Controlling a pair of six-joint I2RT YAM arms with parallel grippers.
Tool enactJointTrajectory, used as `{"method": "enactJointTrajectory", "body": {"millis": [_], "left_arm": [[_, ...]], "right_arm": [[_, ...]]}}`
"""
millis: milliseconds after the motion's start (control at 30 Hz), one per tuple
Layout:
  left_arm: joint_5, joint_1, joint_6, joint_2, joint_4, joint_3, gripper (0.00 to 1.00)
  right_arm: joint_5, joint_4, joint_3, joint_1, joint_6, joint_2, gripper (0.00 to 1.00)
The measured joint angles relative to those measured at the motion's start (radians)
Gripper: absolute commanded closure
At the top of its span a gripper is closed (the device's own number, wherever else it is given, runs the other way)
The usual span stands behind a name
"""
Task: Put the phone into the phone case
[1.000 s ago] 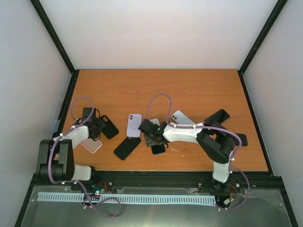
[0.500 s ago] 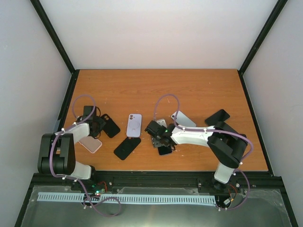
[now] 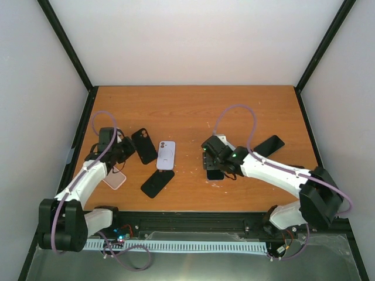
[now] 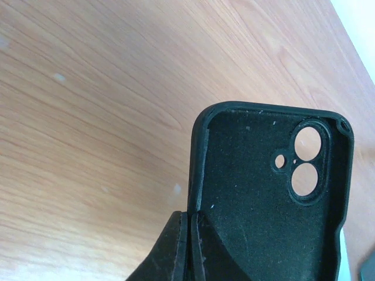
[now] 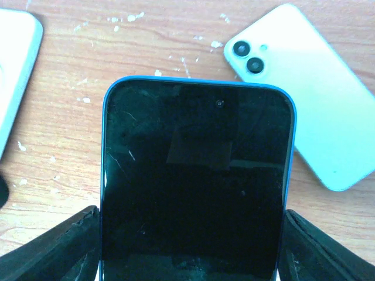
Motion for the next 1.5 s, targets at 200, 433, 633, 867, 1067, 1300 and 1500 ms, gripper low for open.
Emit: {"method": "enactJointTrajectory", "body": {"millis": [200, 433, 633, 867, 1067, 1300, 1500], "left_arm": [[0.040, -0.184, -0.003, -0.029, -0.037, 0.000, 1.00], [0.042, -0.411, -0.063, 0.045, 0.000, 0.005, 1.00], [0.020, -0.602, -0.120, 0.258, 0.038, 0.075, 1.00], [0.025, -0.694, -0.166, 0.422, 0.110, 0.158, 1.00], [0.059, -0.696, -0.188, 0.471, 0.170, 0.160, 0.91], [0.113, -0.697, -0.212, 0.478, 0.229, 0.142, 0.63], [0.137, -0.695, -0.239, 0.412, 0.246, 0.092, 0.36]], "right_arm": [[-0.003, -0.048, 0.000, -0.034, -0.010, -0.108, 0.43], [-0.022, -0.074, 0.000, -0.036, -0.005, -0.202, 0.44], [-0.079, -0.057, -0.041, -0.036, 0.012, -0.248, 0.44], [-0.195, 0.026, -0.127, -0.036, 0.055, -0.253, 0.46], [-0.277, 0.110, -0.161, -0.036, 0.098, -0.214, 0.47], [-0.315, 0.187, -0.163, -0.036, 0.132, -0.160, 0.47], [-0.332, 0.245, -0.163, -0.036, 0.159, -0.111, 0.47]]}}
